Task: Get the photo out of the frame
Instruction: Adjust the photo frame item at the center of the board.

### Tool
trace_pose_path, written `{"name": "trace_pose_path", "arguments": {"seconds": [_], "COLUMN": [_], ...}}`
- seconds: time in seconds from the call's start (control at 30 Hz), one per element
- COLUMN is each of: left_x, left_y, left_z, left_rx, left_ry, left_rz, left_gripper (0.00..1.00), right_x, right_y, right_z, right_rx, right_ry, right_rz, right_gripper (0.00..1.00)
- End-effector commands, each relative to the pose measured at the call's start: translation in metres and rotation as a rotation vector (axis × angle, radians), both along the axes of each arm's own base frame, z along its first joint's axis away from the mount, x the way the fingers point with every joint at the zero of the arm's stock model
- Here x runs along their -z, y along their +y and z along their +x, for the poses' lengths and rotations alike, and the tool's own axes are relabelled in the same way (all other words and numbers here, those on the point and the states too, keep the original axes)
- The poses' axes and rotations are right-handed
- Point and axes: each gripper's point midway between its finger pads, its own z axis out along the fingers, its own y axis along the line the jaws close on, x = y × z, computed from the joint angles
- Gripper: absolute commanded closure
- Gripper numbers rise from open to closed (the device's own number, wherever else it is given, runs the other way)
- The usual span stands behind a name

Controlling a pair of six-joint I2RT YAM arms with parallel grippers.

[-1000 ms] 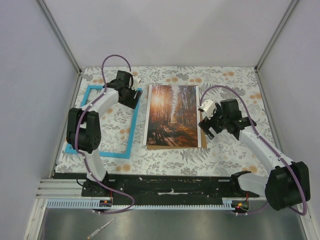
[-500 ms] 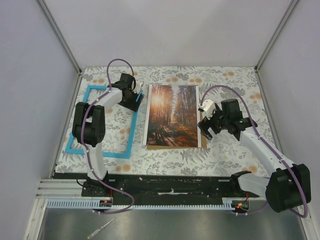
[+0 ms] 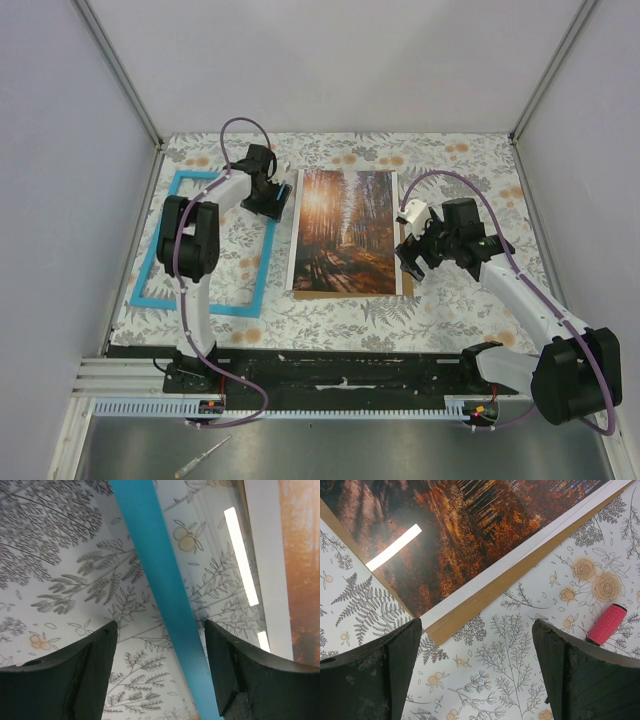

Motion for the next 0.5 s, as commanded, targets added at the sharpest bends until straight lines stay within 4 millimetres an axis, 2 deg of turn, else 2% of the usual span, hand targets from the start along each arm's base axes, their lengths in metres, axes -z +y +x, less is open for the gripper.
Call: {"name": "trace_pose_path", "arguments": {"seconds": [0.0, 0.27, 0.47], "left_x": [-0.005, -0.007, -0.011], "left_y": [-0.001, -0.007, -0.002], "left_z": [0.017, 0.039, 0.058], "left_rx": [-0.043, -0.051, -0.075], "left_ry": [-0.026, -0.028, -0.057], "left_rz": [0.012, 0.008, 0.055], "left_gripper": [0.25, 0.30, 0.33], "right_x": [-0.011, -0.008, -0.009], "right_y": [0.006, 0.006, 0.007], "right_z": [0.006, 0.006, 0.005], "right_rx": [-0.008, -0.012, -0.013], "right_ry": [-0.021, -0.012, -0.012], "right_rz": [0.023, 0.018, 0.020], "right_gripper": [0.02, 0.02, 0.02]}}
